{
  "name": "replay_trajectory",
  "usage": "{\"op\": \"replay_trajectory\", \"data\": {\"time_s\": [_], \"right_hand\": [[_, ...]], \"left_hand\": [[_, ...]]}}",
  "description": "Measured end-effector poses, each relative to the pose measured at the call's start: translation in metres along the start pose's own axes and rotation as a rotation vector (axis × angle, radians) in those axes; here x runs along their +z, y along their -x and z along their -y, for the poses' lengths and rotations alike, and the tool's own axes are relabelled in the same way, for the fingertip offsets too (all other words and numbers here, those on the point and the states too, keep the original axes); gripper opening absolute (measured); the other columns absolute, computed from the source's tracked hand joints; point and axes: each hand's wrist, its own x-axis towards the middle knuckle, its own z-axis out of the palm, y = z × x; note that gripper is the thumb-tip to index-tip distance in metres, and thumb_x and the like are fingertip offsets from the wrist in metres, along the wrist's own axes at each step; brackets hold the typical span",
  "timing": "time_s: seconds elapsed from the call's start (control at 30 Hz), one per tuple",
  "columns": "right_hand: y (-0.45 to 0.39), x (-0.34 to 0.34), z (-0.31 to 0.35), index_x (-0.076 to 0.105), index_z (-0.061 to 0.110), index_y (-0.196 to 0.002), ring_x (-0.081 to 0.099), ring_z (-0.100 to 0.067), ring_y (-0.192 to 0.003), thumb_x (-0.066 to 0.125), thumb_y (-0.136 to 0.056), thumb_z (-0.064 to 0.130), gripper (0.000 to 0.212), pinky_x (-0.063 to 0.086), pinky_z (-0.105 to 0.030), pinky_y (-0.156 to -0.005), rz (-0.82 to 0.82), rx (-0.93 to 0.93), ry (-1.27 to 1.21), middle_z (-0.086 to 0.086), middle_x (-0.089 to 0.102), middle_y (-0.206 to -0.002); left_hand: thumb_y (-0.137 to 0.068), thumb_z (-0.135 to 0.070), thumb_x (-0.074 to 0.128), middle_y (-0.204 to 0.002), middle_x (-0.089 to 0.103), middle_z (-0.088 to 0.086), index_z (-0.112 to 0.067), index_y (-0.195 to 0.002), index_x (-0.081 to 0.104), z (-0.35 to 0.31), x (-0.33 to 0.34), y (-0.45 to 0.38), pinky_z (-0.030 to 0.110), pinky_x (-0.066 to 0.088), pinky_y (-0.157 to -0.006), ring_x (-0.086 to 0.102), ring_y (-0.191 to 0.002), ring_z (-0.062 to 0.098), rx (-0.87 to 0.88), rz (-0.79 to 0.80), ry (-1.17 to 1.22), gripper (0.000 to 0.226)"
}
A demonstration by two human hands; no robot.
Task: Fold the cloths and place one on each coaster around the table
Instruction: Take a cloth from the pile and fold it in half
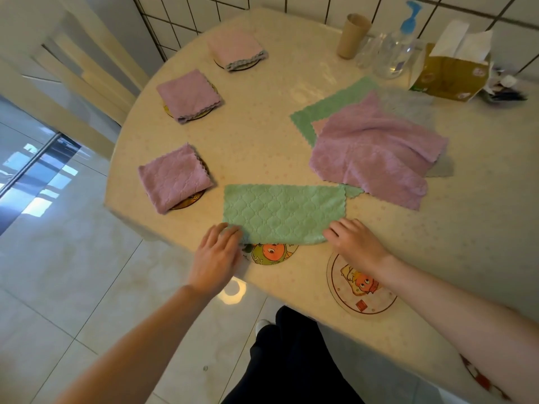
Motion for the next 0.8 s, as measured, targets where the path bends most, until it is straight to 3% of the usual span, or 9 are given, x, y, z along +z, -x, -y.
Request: {"op": "replay_trajectory", "data": {"time_s": [0.13,0.27,0.33,0.47,0.57,0.67,0.73,0.8], "right_hand": [[0.001,-0.018,0.001,0.062,0.008,-0.09,0.056,-0.023,-0.079,0.063,-0.066,-0.015,0.034,0.047,-0.032,-0.064,-0.084,-0.027,-0.027,-0.004,0.06,-0.086],[0.019,-0.037,0.021,0.066,0.006,-0.098,0.057,-0.024,-0.08,0.057,-0.081,-0.003,0.021,0.049,-0.034,-0.068,-0.172,-0.146,-0.048,-0.006,0.062,-0.088],[0.028,-0.044,0.036,0.066,0.006,-0.096,0.056,-0.022,-0.076,0.053,-0.083,-0.003,0.021,0.051,-0.033,-0.066,-0.198,-0.194,-0.097,-0.006,0.061,-0.085],[0.037,-0.047,0.047,0.066,0.006,-0.1,0.055,-0.018,-0.079,0.058,-0.084,0.0,0.019,0.05,-0.03,-0.074,-0.17,-0.296,-0.229,-0.004,0.06,-0.087],[0.034,-0.04,0.033,0.064,0.004,-0.112,0.06,-0.018,-0.09,0.062,-0.078,-0.001,0.034,0.052,-0.029,-0.079,-0.203,-0.196,-0.288,-0.005,0.065,-0.1],[0.035,-0.023,0.018,0.048,0.007,-0.134,0.052,-0.024,-0.121,0.065,-0.062,-0.015,0.077,0.05,-0.038,-0.094,-0.031,-0.117,-0.173,-0.01,0.054,-0.132],[0.037,-0.012,0.019,0.032,0.012,-0.145,0.034,-0.022,-0.138,0.052,-0.062,-0.018,0.09,0.034,-0.038,-0.111,0.127,-0.214,-0.082,-0.007,0.036,-0.15],[0.035,-0.003,0.023,0.027,0.014,-0.148,0.027,-0.02,-0.142,0.04,-0.064,-0.017,0.09,0.022,-0.035,-0.114,0.185,-0.308,-0.042,-0.004,0.029,-0.154]], "left_hand": [[-0.092,-0.028,0.046,-0.134,0.056,0.005,-0.011,-0.134,0.05,-0.062,0.013,-0.028,0.039,0.038,-0.108,0.048,-0.127,0.026,0.12,0.037,0.104,0.045],[-0.091,-0.036,0.049,-0.149,0.041,0.003,-0.017,-0.146,0.033,-0.117,0.026,-0.039,0.043,0.036,-0.11,0.039,-0.136,0.029,0.119,0.15,0.174,0.06],[-0.092,-0.041,0.047,-0.144,0.049,0.001,-0.019,-0.141,0.043,-0.128,0.026,-0.037,0.044,0.042,-0.105,0.048,-0.13,0.03,0.097,0.136,0.229,0.054],[-0.088,-0.038,0.045,-0.123,0.066,-0.004,-0.022,-0.121,0.065,-0.117,0.03,-0.02,0.042,0.053,-0.092,0.063,-0.113,0.026,0.211,0.078,0.211,0.041],[-0.089,-0.037,0.044,-0.132,0.059,-0.004,-0.023,-0.13,0.057,-0.096,0.032,-0.005,0.046,0.047,-0.1,0.056,-0.123,0.025,0.32,0.128,0.266,0.045],[-0.097,-0.038,0.045,-0.143,0.05,-0.002,-0.022,-0.137,0.051,-0.073,0.025,0.012,0.043,0.04,-0.108,0.046,-0.132,0.023,0.462,0.169,0.358,0.043],[-0.1,-0.039,0.041,-0.15,0.04,-0.002,-0.022,-0.14,0.047,-0.058,0.019,0.022,0.043,0.033,-0.113,0.036,-0.139,0.022,0.526,0.198,0.325,0.044],[-0.1,-0.04,0.038,-0.153,0.033,-0.003,-0.025,-0.142,0.043,-0.045,0.016,0.031,0.042,0.024,-0.117,0.026,-0.144,0.023,0.516,0.234,0.277,0.045]]}}
